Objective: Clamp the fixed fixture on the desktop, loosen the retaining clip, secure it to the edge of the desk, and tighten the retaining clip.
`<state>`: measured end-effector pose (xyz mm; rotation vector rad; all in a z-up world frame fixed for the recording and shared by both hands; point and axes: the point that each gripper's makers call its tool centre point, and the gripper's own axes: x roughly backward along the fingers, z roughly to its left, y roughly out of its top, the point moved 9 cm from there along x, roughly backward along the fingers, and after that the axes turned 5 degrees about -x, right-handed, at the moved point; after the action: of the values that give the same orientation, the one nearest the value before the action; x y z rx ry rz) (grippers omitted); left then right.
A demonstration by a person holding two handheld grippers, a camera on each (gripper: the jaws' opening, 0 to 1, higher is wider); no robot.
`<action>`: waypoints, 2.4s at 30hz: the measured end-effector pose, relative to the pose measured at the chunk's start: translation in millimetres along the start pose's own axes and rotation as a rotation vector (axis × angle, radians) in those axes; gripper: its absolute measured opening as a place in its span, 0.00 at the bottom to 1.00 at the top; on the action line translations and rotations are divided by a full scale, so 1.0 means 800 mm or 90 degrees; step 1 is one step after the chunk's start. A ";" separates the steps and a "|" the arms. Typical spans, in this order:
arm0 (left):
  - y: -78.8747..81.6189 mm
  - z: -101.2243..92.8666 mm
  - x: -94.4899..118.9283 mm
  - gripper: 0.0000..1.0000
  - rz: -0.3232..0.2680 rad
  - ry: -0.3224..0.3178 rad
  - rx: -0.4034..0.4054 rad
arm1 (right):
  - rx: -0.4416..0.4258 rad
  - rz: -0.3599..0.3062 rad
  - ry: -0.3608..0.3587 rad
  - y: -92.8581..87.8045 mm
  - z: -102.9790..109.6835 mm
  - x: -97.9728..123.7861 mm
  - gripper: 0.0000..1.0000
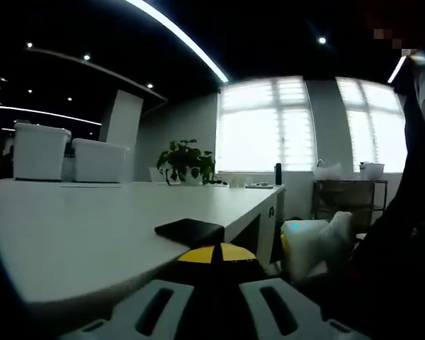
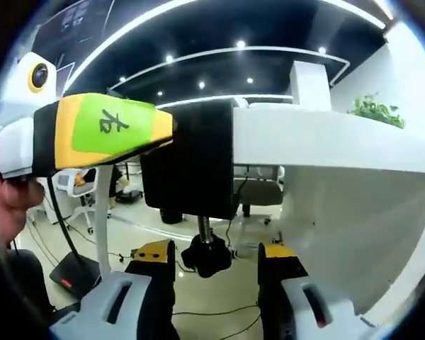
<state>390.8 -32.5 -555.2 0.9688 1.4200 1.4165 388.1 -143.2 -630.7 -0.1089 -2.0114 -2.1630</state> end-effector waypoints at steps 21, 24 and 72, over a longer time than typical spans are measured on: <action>-0.004 0.000 -0.006 0.02 0.029 -0.009 -0.005 | 0.127 0.003 0.244 0.005 -0.019 -0.007 0.24; -0.006 -0.001 -0.007 0.02 0.037 -0.008 -0.005 | 0.144 0.007 0.299 0.008 -0.025 -0.011 0.24; -0.011 0.000 0.005 0.02 0.031 -0.024 -0.003 | 0.055 0.007 0.041 0.002 0.007 -0.003 0.25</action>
<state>390.1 -29.2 -564.5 1.0290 1.3723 1.4293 390.3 -137.9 -629.3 -0.0376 -2.0589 -2.0434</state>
